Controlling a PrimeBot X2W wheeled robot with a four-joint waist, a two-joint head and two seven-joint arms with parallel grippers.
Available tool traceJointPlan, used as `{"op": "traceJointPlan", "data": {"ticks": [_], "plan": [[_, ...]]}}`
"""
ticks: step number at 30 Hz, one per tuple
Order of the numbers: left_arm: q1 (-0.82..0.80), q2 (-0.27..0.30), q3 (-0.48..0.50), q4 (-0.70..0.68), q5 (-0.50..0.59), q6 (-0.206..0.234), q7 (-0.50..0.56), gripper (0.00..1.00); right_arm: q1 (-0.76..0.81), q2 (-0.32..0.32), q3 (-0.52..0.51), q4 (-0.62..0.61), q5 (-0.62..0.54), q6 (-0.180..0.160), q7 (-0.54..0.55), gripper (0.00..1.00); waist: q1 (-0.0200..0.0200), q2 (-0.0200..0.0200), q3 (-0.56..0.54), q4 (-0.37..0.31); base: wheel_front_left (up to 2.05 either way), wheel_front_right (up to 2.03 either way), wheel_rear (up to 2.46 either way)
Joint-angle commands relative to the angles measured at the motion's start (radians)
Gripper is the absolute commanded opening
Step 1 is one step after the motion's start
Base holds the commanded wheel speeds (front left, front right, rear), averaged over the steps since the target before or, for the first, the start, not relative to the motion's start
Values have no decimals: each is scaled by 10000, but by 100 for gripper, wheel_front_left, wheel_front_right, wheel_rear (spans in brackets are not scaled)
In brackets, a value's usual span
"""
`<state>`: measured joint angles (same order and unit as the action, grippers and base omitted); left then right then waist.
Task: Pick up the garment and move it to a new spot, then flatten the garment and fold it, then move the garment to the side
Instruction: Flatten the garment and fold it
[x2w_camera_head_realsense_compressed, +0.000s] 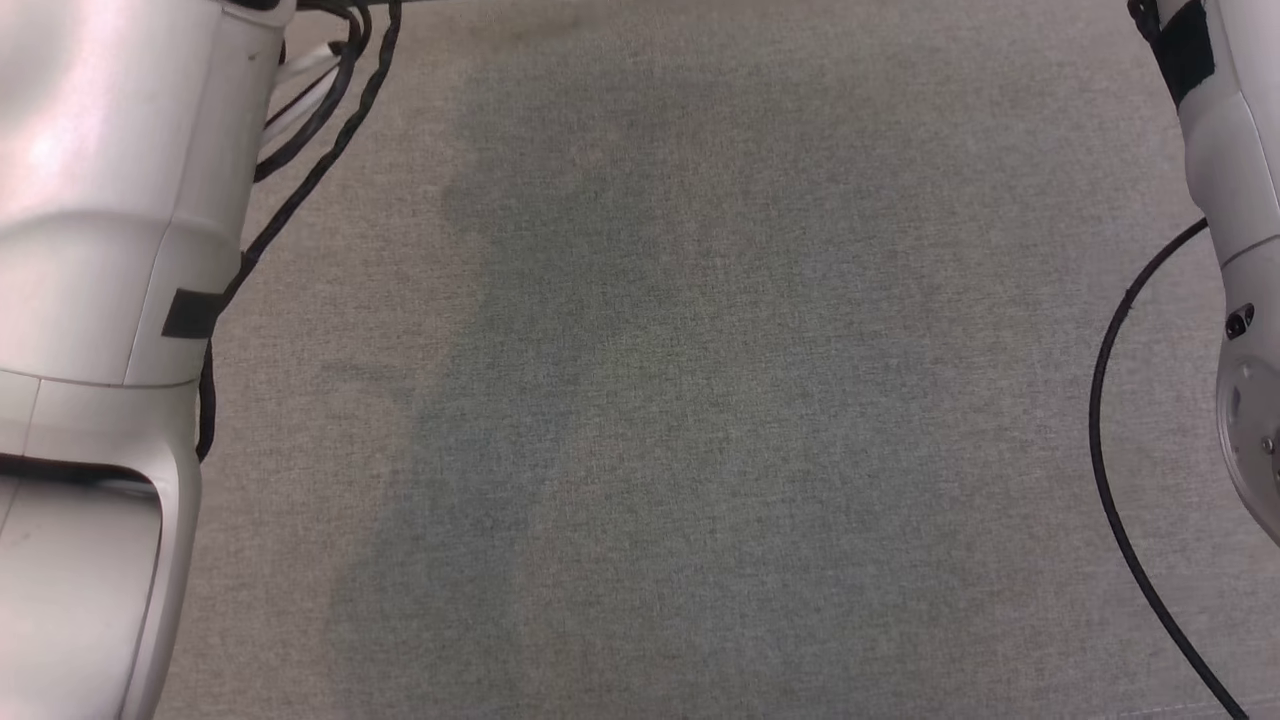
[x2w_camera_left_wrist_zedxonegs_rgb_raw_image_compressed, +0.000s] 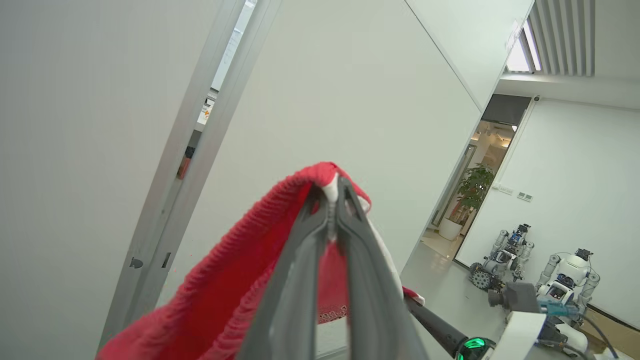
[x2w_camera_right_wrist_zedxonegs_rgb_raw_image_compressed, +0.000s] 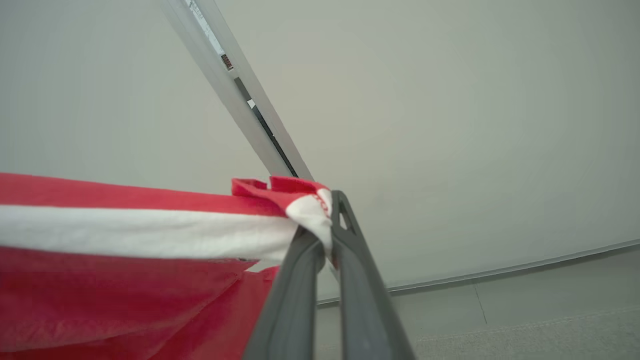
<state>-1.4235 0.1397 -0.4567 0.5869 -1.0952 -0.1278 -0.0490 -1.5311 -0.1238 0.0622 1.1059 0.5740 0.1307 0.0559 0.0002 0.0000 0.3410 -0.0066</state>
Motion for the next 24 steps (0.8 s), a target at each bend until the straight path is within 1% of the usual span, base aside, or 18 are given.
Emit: {"op": "traceJointPlan", "data": {"ticks": [1,3,5,6,8,10,14,15,16,18,20,24], "plan": [[-161,84,-150,76,-113,-47,-113,0,-143,24,-25,177,-77,2,-153,0,-2,0,515,-158,0,0,0],[-199,204,-351,77,-306,-47,-350,0,-156,117,8,366,7,2,-299,0,-2,0,556,-178,0,0,0],[133,354,-685,46,-506,-48,-463,0,130,192,110,500,123,4,-282,0,-2,0,597,-228,0,0,0],[596,431,-1130,-77,-641,-48,-491,0,545,198,208,526,339,4,-230,0,-2,0,576,-224,0,0,0],[1137,594,-1513,-284,-767,-48,-727,0,1078,194,332,358,619,4,-182,0,-2,0,490,-214,0,0,0],[2030,749,-1929,-577,-900,-49,-960,0,1839,181,464,67,1027,4,-103,0,-2,0,340,-210,0,0,0],[4125,1149,-2716,-1399,-1221,-49,-1465,0,3833,-20,821,-797,1968,4,268,0,-2,0,-136,-298,0,0,0],[4662,1300,-2957,-1633,-1091,-49,-1615,0,4398,-89,971,-1106,2188,4,352,0,-2,0,-318,-319,0,0,0],[5151,1412,-2989,-1773,-1079,-49,-1773,0,4870,-142,1064,-1367,2390,4,387,0,-2,0,-479,-340,0,0,0],[6372,1502,-3246,-2114,-1012,-49,-1955,0,6033,-333,1259,-2030,2859,4,490,0,-2,0,-883,-323,0,0,0],[7200,1656,-3355,-2341,-840,-23,-2058,0,6944,-461,1379,-2512,3222,4,636,0,-2,0,-1174,-339,0,0,0],[9104,1838,-3744,-2866,-364,205,-2142,0,8832,-778,1683,-3584,3790,4,891,0,-2,0,-1883,-329,0,0,0]]}}
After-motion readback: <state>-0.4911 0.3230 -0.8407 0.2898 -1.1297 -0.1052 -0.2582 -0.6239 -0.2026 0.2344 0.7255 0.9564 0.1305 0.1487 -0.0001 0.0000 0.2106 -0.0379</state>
